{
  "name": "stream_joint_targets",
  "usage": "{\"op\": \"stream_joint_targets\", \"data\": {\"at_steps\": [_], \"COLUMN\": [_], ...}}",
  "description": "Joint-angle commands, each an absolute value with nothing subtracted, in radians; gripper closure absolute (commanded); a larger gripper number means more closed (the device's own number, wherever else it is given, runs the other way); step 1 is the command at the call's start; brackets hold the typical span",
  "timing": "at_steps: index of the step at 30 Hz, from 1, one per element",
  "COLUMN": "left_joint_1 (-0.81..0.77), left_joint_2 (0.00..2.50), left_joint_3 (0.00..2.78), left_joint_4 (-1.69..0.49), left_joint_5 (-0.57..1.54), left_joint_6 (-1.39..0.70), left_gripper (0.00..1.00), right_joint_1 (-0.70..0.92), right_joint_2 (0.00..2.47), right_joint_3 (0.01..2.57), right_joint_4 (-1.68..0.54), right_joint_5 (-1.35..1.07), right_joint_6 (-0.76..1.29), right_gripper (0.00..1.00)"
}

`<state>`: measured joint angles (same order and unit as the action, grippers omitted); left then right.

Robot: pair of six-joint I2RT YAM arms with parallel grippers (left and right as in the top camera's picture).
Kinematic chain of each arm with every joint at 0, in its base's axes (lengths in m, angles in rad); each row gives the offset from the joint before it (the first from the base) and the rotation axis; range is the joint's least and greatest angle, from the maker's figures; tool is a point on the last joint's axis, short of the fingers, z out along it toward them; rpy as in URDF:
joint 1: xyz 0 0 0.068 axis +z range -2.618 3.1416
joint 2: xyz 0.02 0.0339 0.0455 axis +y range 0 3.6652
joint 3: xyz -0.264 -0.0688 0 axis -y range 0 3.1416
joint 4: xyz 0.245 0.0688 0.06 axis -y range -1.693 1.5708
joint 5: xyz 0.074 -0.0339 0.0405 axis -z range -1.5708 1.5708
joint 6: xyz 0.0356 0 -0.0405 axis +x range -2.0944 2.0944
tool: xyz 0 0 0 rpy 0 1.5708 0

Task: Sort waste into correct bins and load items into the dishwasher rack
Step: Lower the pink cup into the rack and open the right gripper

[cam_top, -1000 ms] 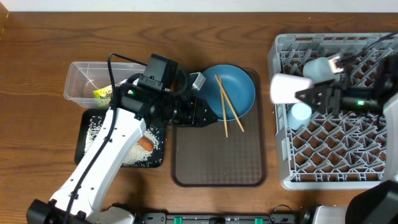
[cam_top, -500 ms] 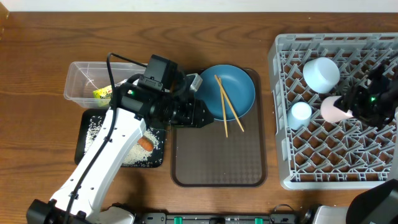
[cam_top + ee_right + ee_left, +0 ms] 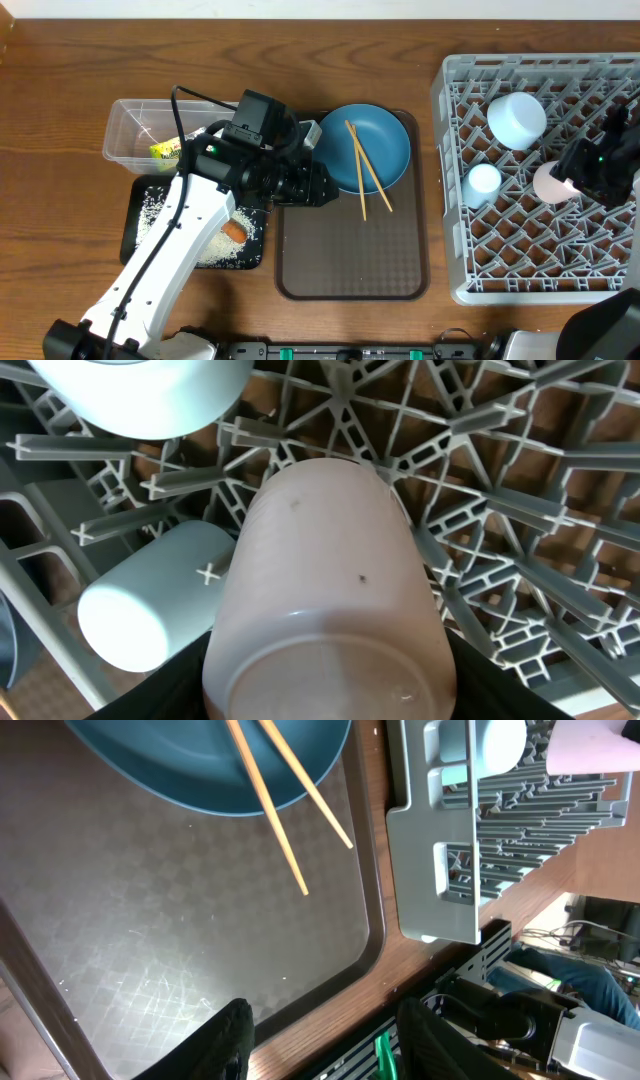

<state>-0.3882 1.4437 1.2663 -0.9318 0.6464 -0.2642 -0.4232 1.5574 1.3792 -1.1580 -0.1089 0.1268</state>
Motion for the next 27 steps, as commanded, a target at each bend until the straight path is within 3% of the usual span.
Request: {"op": "stream_joint_targets", "data": {"at_steps": [1, 27], "left_joint_1": [-0.392, -0.392], "left_joint_2": [1.444, 1.444], "left_joint_3": [1.256, 1.256], "left_joint_4": [-0.933, -0.934], "left_joint_5": [0.630, 0.630], "left_joint_6": [-0.255, -0.255], "left_gripper": [0.50, 0.50], "right_joint_1": [-0.392, -0.339], "right_joint_2": [1.549, 1.551], "right_joint_3": [1.396, 1.325], "right_joint_4": [-1.151, -1.066], "right_joint_5": [-0.094, -0.086], "right_joint_6": [0.145, 0.157], "right_gripper": [0.99, 0.99]}}
